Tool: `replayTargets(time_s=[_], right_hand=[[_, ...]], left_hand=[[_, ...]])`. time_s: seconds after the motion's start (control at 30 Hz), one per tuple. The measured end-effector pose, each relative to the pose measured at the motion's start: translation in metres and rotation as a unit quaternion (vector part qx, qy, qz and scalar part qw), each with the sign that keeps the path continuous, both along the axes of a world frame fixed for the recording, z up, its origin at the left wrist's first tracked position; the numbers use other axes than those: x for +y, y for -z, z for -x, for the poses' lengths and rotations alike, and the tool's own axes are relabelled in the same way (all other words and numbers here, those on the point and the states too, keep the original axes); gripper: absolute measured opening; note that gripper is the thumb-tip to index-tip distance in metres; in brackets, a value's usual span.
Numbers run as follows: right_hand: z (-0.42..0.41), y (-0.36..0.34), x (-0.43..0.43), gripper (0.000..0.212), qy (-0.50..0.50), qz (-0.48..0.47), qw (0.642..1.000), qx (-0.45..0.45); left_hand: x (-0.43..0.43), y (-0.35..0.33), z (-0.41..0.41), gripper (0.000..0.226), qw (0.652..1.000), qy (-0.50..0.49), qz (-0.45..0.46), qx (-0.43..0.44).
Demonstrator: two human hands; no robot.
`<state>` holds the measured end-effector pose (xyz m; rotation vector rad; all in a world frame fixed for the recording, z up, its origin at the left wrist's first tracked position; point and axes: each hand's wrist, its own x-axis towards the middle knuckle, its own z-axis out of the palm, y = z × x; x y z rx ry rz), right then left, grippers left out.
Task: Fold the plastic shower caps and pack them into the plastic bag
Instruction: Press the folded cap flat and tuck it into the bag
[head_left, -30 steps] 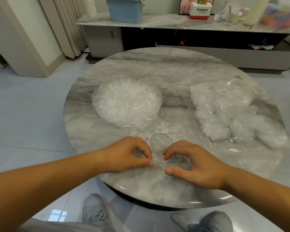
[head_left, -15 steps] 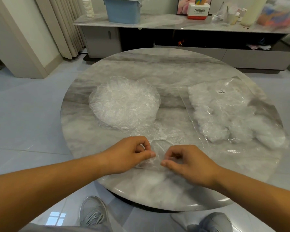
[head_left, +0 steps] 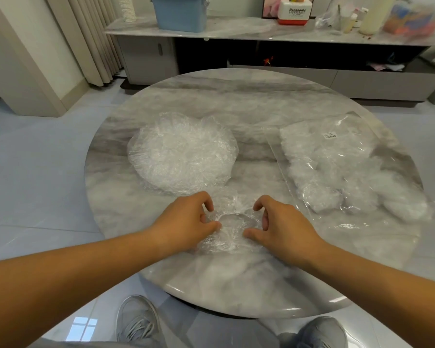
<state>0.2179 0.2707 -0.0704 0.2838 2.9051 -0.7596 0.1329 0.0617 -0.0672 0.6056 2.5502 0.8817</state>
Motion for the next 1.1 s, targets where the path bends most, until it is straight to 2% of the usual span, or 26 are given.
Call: replayTargets(time_s=[0.1, 0.17, 0.27, 0.33, 0.4, 0.47, 0.53, 0.67, 0.73, 0.83, 0.97, 1.1], right_hand=[[0.003, -0.002, 0.0, 0.063, 0.005, -0.016, 1.0, -0.006], [0.004, -0.004, -0.001, 0.067, 0.005, -0.012, 1.0, -0.008], [0.005, -0.009, -0.004, 0.07, 0.016, 0.048, 0.999, 0.018], [0.008, -0.012, -0.008, 0.074, 0.04, 0.156, 0.986, 0.035], [0.011, -0.018, -0.012, 0.08, 0.083, 0.301, 0.95, -0.001], [0.013, -0.021, -0.012, 0.086, 0.132, 0.422, 0.895, -0.062], [0.014, -0.023, -0.007, 0.082, 0.169, 0.485, 0.852, -0.107], [0.016, -0.021, 0.004, 0.032, 0.181, 0.525, 0.819, -0.142], [0.015, -0.019, 0.006, 0.019, 0.182, 0.541, 0.812, -0.121], [0.011, -0.019, 0.008, 0.02, 0.165, 0.539, 0.821, -0.091], [0.002, -0.015, 0.011, 0.041, 0.118, 0.446, 0.883, -0.084], [-0.006, -0.014, 0.013, 0.063, 0.059, 0.314, 0.944, -0.086]], left_hand=[[0.003, -0.004, 0.0, 0.057, 0.987, 0.043, 0.081, 0.13], [0.004, -0.004, 0.002, 0.075, 0.981, 0.055, 0.1, 0.158], [0.007, -0.004, 0.006, 0.094, 0.994, 0.034, 0.069, 0.079], [0.009, -0.003, 0.008, 0.101, 0.999, 0.008, 0.048, 0.009], [0.011, -0.002, 0.007, 0.11, 0.998, -0.01, 0.024, -0.056], [0.011, -0.001, 0.007, 0.106, 0.995, -0.02, -0.003, -0.101], [0.009, 0.0, 0.008, 0.094, 0.991, -0.027, -0.031, -0.126], [0.008, -0.003, 0.006, 0.056, 0.978, -0.042, -0.104, -0.178], [0.008, -0.006, 0.006, 0.046, 0.971, -0.041, -0.134, -0.194], [0.006, -0.01, 0.007, 0.042, 0.969, -0.031, -0.142, -0.199], [0.003, -0.012, 0.007, 0.045, 0.974, -0.02, -0.128, -0.187], [0.003, -0.013, 0.008, 0.051, 0.986, -0.019, -0.083, -0.143]])
